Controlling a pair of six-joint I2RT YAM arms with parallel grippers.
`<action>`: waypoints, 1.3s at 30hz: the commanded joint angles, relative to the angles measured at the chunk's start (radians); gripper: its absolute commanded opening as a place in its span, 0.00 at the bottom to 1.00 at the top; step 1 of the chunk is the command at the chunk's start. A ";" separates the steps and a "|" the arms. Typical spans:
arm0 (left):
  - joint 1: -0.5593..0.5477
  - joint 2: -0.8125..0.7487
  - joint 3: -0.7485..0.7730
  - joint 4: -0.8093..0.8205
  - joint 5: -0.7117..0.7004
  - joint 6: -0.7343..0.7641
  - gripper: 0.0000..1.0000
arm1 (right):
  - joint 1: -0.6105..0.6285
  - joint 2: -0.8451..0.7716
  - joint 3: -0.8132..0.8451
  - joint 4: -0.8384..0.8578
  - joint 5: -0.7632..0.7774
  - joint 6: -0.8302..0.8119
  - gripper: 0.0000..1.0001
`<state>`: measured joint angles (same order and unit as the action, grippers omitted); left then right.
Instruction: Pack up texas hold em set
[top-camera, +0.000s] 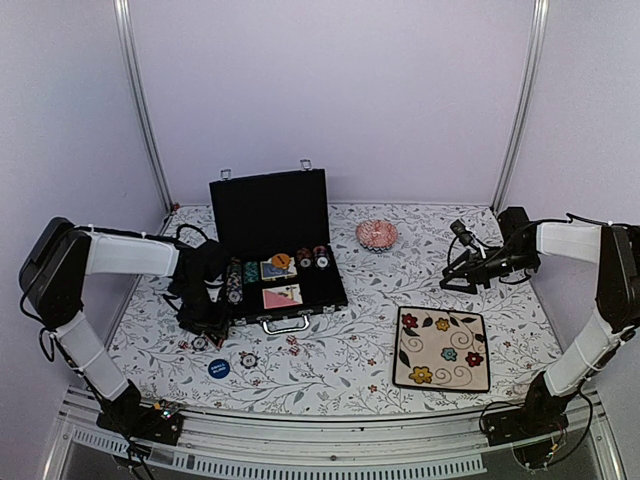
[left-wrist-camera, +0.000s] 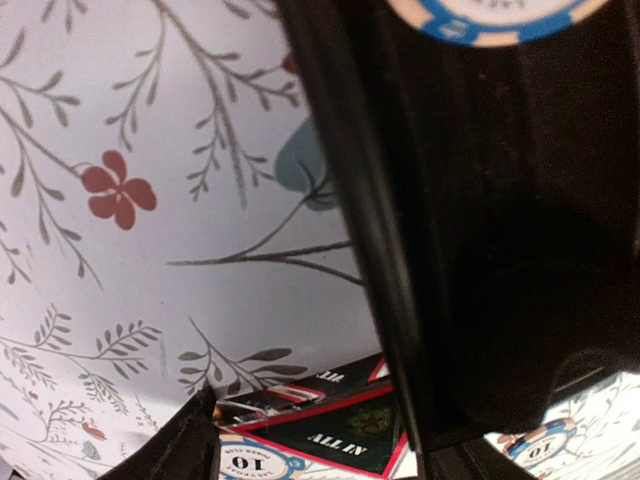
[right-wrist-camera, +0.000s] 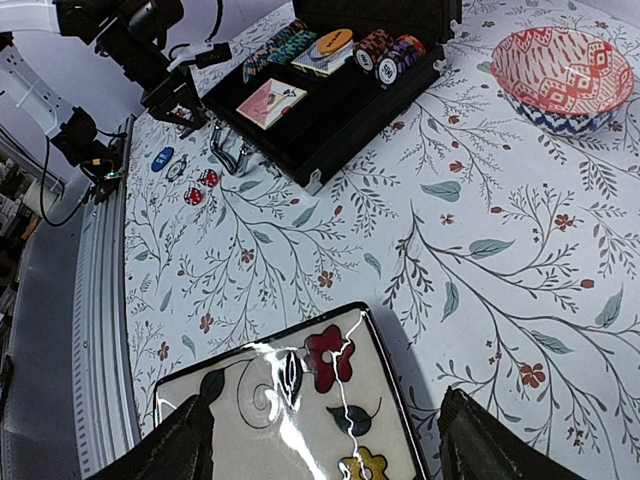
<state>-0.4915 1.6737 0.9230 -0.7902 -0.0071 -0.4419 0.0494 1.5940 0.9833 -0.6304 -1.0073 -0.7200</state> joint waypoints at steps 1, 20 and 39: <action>-0.016 0.029 -0.003 -0.010 0.050 -0.001 0.63 | 0.000 0.001 0.022 -0.013 -0.026 -0.012 0.78; -0.126 0.071 0.515 -0.171 0.068 -0.012 0.58 | 0.010 0.006 0.031 -0.017 -0.026 -0.010 0.78; -0.159 0.353 0.527 0.146 0.088 -0.086 0.58 | 0.011 0.000 0.024 -0.017 -0.016 -0.012 0.78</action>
<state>-0.6395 2.0075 1.4750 -0.7124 0.0677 -0.5041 0.0544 1.5944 0.9897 -0.6361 -1.0122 -0.7212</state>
